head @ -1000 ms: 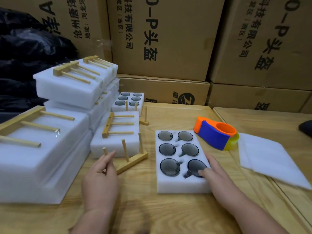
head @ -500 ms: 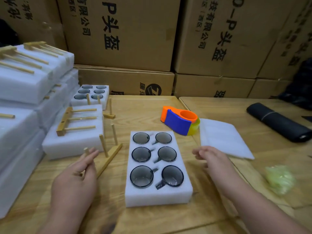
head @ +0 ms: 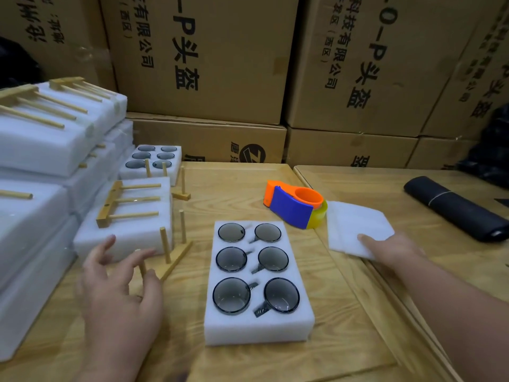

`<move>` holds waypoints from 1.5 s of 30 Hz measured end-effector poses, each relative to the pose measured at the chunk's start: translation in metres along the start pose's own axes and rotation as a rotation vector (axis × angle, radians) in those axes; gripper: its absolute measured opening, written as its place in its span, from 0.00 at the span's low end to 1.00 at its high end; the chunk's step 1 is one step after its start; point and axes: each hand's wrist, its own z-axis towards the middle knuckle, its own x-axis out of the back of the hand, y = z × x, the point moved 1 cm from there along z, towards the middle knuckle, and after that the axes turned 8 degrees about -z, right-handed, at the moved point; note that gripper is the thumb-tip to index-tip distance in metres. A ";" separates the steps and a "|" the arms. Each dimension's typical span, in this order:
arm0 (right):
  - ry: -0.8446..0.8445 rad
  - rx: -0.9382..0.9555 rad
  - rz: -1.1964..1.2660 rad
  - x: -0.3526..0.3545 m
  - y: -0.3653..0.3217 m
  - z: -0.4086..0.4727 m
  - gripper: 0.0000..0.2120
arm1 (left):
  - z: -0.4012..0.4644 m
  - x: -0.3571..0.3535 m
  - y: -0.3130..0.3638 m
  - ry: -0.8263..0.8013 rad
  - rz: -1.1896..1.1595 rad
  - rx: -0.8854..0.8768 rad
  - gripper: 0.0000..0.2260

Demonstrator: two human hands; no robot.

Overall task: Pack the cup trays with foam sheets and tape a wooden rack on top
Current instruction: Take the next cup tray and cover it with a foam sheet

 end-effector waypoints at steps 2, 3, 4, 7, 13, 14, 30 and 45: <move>0.075 -0.030 -0.059 0.005 -0.002 -0.002 0.47 | -0.004 -0.001 0.002 0.013 0.021 -0.081 0.14; 0.121 -0.046 -0.073 0.009 -0.001 -0.004 0.46 | -0.008 -0.002 0.004 -0.003 -0.004 -0.123 0.16; 0.154 -0.053 -0.067 0.014 -0.002 -0.003 0.45 | -0.012 -0.005 0.007 -0.007 -0.029 -0.192 0.15; 0.131 -0.029 0.089 0.031 0.000 0.008 0.39 | -0.025 -0.017 0.019 -0.102 -0.157 -0.461 0.15; 0.203 0.119 0.721 0.075 0.008 0.007 0.20 | -0.031 -0.035 0.011 -0.579 -0.453 -0.097 0.25; 0.142 0.158 0.869 0.079 0.006 0.000 0.19 | -0.031 -0.037 0.011 -0.613 -0.577 0.072 0.27; -0.658 0.526 0.721 0.000 -0.072 -0.182 0.18 | -0.027 -0.036 0.010 -0.693 -0.660 0.245 0.22; -0.380 0.533 0.435 -0.023 -0.057 -0.183 0.20 | -0.028 -0.037 0.009 -0.637 -0.675 0.356 0.16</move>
